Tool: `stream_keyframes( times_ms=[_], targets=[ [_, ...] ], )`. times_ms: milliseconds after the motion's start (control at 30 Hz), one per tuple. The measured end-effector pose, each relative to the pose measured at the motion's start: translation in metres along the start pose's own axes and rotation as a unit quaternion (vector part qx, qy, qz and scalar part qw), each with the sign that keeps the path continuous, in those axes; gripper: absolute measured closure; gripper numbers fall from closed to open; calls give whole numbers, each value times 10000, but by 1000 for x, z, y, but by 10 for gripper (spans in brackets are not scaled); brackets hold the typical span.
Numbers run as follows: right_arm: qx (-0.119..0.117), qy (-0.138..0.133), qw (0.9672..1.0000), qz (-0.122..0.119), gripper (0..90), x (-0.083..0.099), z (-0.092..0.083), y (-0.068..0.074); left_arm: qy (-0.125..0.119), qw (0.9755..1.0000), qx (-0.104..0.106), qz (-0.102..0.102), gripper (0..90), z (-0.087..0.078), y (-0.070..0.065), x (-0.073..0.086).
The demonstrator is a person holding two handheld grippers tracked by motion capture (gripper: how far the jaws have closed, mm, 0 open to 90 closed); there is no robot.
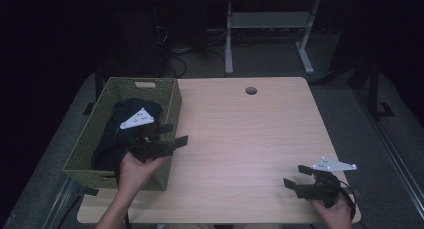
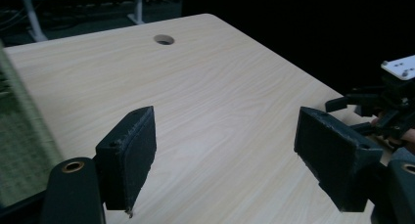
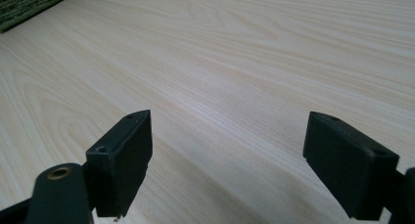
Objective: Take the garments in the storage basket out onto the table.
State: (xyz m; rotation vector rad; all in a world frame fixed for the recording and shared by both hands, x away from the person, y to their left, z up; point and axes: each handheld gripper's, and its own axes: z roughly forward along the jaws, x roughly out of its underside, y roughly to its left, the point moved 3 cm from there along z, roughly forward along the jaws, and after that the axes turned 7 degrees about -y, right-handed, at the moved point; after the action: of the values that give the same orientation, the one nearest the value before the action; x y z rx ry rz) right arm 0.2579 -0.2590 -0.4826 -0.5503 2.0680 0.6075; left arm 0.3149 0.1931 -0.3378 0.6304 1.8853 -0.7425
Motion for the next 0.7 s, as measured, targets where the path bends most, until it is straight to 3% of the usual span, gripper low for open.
stream_keyframes(
  times_ms=[233,467,700],
  targets=[
    [-2,16,10000,-33,181,0,1,0,48,9997,-110,-228,233,-15,30,-7],
    [-13,19,10000,-38,181,0,1,1,118,9980,-328,-532,234,-29,65,-1],
    [-8,33,10000,-76,182,0,1,1,-10,9957,-412,-828,234,-37,94,3]
  ],
)
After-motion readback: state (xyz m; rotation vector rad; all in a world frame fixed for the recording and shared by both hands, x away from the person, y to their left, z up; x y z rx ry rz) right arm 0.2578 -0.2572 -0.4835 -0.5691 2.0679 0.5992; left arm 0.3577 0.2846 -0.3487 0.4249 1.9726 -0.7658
